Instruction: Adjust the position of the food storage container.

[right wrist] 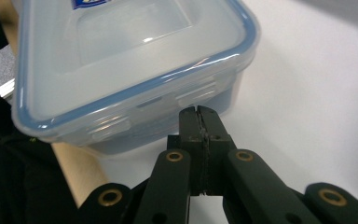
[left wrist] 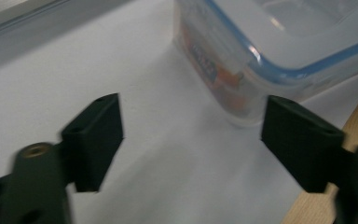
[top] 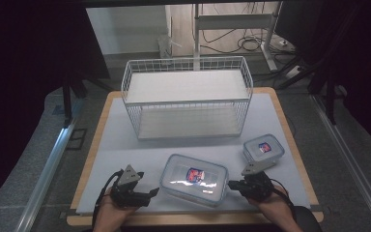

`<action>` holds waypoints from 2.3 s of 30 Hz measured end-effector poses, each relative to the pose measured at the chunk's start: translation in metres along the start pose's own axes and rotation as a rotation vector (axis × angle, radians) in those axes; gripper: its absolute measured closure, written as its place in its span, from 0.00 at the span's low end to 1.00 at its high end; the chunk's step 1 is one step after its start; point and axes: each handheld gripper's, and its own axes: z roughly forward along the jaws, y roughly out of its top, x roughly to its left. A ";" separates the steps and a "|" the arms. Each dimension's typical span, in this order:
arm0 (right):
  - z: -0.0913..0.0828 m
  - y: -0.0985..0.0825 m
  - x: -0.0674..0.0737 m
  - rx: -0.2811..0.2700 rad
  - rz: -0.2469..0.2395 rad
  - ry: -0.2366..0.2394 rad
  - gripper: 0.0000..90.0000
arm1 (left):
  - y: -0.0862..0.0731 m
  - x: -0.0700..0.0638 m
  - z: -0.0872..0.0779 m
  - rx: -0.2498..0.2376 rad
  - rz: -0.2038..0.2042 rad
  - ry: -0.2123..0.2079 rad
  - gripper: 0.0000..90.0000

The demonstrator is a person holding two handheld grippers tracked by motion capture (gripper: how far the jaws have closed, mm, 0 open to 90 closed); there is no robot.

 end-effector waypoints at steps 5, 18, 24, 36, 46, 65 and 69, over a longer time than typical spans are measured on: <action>0.012 0.013 -0.006 0.000 -0.005 -0.004 1.00 | 0.004 0.008 -0.002 -0.007 -0.086 0.002 0.60; 0.025 0.029 -0.015 -0.003 0.004 -0.030 1.00 | 0.013 0.009 0.005 -0.014 -0.163 -0.026 0.96; 0.031 0.037 -0.024 -0.001 0.011 -0.052 1.00 | 0.016 0.008 0.007 -0.025 -0.180 -0.017 0.99; 0.036 0.032 -0.031 0.025 0.045 -0.043 1.00 | 0.014 0.003 0.006 -0.017 -0.202 -0.047 0.97; 0.008 -0.006 0.013 0.021 0.028 0.080 0.99 | 0.003 -0.009 0.005 0.060 -0.150 -0.081 1.00; 0.016 0.004 0.025 0.011 -0.041 0.109 0.99 | 0.015 -0.008 0.019 0.076 -0.125 -0.067 1.00; -0.005 -0.003 0.009 -0.017 -0.038 -0.003 0.97 | 0.011 0.001 0.005 0.033 -0.132 0.004 0.91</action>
